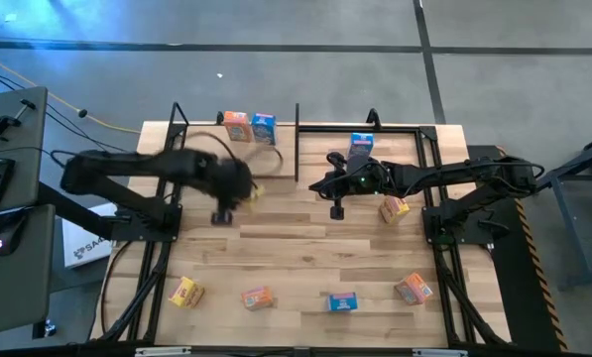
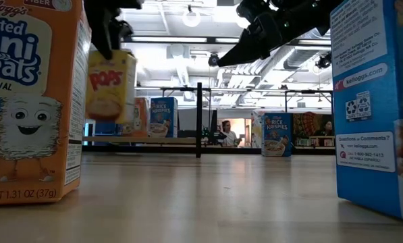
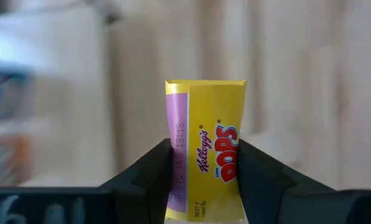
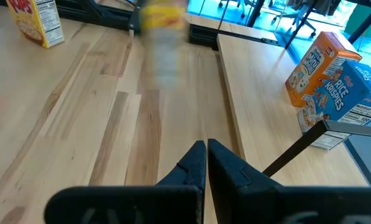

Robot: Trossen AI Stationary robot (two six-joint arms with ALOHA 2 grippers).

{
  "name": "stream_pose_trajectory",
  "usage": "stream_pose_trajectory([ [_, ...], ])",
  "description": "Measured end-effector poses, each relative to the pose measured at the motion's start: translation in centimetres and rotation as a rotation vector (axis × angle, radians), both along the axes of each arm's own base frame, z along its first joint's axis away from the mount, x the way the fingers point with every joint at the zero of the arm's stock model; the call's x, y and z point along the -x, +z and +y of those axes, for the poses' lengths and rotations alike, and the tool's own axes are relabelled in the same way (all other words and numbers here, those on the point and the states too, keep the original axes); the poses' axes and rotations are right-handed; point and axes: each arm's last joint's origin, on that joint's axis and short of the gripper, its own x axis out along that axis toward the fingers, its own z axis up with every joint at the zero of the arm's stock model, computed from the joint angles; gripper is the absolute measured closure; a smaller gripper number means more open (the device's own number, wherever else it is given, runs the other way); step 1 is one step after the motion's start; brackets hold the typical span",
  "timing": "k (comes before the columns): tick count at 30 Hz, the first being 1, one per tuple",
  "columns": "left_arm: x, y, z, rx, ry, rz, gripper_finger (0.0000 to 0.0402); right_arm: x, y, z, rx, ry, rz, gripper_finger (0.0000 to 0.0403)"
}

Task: Stack cereal on shelf
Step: Put the middle yellow cereal box on the shelf

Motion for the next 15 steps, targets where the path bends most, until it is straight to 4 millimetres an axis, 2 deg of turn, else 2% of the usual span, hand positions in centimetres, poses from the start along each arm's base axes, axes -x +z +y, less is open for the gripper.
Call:
stream_pose_trajectory([
  [3, 2.1, 1.4, 2.4, -0.071, 0.081, 0.028, 0.0259, 0.0, 0.0, 0.0, 0.001, 0.000, 0.000, 0.0403],
  [6, 3.8, 1.7, 4.8, -0.111, 0.155, 0.053, 0.0259, 0.0, 0.0, 0.0, 0.013, 0.006, -0.004, 0.0403],
  [11, 5.2, 1.7, 8.5, -0.139, 0.243, 0.083, 0.0259, 0.0, 0.1, 0.0, 0.020, 0.013, -0.005, 0.0403],
  [15, 5.4, 1.1, 10.8, -0.107, 0.283, 0.083, 0.0259, 0.0, 0.1, 0.0, 0.029, 0.018, -0.004, 0.0403],
])
